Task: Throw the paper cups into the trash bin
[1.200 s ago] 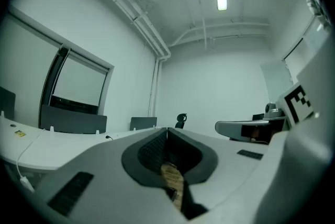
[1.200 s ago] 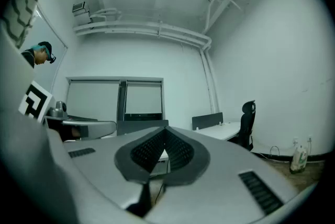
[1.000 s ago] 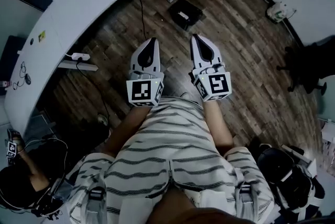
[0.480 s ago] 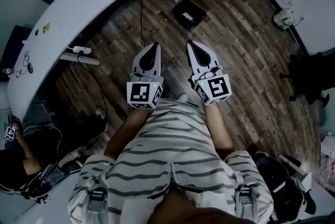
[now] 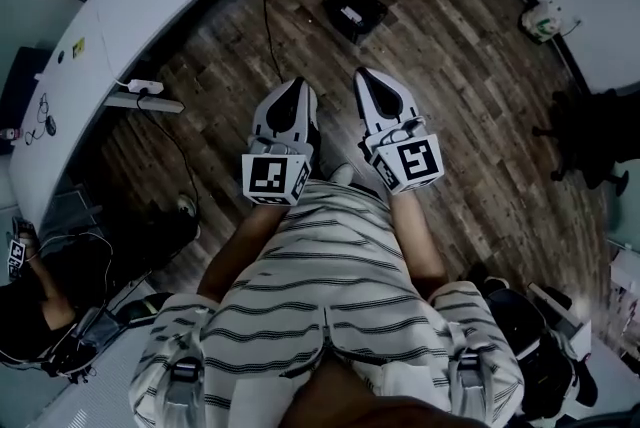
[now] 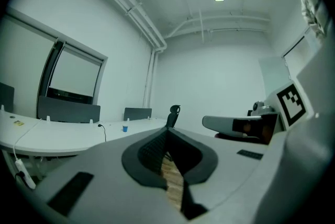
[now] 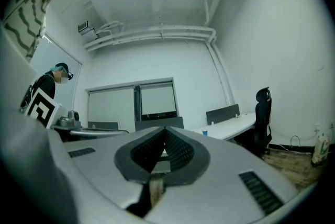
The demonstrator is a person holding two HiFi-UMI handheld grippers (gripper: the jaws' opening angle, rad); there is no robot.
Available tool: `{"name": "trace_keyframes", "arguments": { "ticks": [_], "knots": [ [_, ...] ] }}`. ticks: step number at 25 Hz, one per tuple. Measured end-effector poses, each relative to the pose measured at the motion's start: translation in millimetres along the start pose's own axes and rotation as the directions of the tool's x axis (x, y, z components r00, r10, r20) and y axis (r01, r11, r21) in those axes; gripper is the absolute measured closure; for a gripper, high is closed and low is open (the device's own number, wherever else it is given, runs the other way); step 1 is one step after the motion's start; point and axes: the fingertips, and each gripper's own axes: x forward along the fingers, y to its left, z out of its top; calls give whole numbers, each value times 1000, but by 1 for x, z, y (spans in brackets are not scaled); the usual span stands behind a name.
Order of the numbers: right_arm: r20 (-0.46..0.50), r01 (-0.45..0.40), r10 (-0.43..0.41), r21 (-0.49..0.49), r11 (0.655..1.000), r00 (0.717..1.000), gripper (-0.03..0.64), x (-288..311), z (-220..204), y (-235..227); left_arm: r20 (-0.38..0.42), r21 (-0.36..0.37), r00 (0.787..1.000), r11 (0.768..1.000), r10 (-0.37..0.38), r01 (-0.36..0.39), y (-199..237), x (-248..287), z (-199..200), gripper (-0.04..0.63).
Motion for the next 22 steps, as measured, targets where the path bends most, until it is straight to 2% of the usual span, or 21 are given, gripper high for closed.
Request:
{"name": "trace_keyframes", "arguments": {
  "ticks": [5, 10, 16, 22],
  "knots": [
    [-2, 12, -12, -18, 1000, 1000, 600, 13, 1, -12, 11, -10, 1000, 1000, 12, -11, 7, 16, -1, 571],
    [-15, -9, 9, -39, 999, 1000, 600, 50, -4, -23, 19, -20, 1000, 1000, 2, -2, 26, 45, -4, 571],
    [-22, 1, -3, -65, 998, 1000, 600, 118, -2, -54, 32, -6, 999, 1000, 22, -22, 75, 103, 5, 571],
    [-27, 39, -41, -71, 997, 999, 600, 195, 4, -84, 45, -35, 999, 999, 11, -10, 134, 168, 22, 571]
  ]
}}
